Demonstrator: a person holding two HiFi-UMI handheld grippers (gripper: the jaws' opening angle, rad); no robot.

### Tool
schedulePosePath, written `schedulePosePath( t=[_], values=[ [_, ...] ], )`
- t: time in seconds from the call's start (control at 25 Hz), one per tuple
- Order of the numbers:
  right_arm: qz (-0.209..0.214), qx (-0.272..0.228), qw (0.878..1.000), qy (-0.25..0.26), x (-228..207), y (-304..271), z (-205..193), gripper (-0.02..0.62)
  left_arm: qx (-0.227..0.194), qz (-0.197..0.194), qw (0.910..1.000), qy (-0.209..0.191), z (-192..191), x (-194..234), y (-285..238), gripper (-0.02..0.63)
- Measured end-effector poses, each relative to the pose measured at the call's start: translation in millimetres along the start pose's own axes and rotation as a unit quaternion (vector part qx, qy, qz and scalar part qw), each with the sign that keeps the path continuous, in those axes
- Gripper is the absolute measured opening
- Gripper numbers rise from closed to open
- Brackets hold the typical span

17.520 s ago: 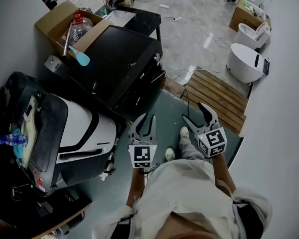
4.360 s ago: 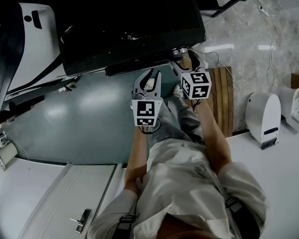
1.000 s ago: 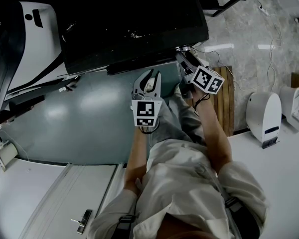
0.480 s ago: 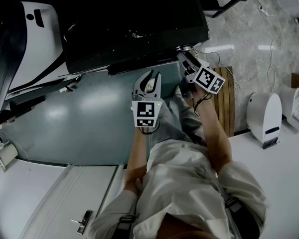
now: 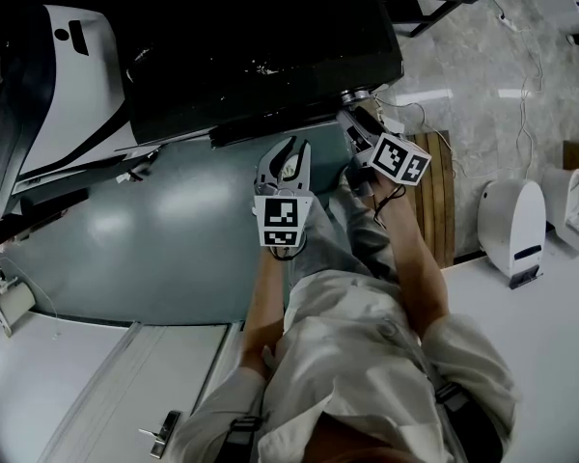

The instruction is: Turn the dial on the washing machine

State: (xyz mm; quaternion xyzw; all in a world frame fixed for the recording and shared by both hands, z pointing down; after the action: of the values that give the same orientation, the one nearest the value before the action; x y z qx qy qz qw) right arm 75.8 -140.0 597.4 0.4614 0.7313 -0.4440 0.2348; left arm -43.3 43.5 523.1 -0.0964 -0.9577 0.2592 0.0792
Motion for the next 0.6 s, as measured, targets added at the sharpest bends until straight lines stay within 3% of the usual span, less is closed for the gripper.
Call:
schedulePosePath(
  t=[0.32,0.6],
  values=[
    [-0.003,0.016,0.996,0.087,20,17,1,0.27,-0.005,-0.005,0.9999,-0.011,10,2,4,0.08],
    [-0.005,0.013,0.976,0.218,53,40,18,0.27,-0.012,-0.004,0.9998,-0.017,24,0,13,0.08]
  ],
)
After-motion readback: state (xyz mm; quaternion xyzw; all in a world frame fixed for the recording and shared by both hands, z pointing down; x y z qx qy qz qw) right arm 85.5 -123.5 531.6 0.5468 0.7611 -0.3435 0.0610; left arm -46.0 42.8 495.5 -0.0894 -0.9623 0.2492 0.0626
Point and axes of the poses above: the fingertips, and each gripper's own axes: y backward along the fingers, x to its left, z out of its top, the point moved 10 cm from there along y, backward along the fingers, and after that the axes turned 2 degrees about y, right-handed, at the moved point
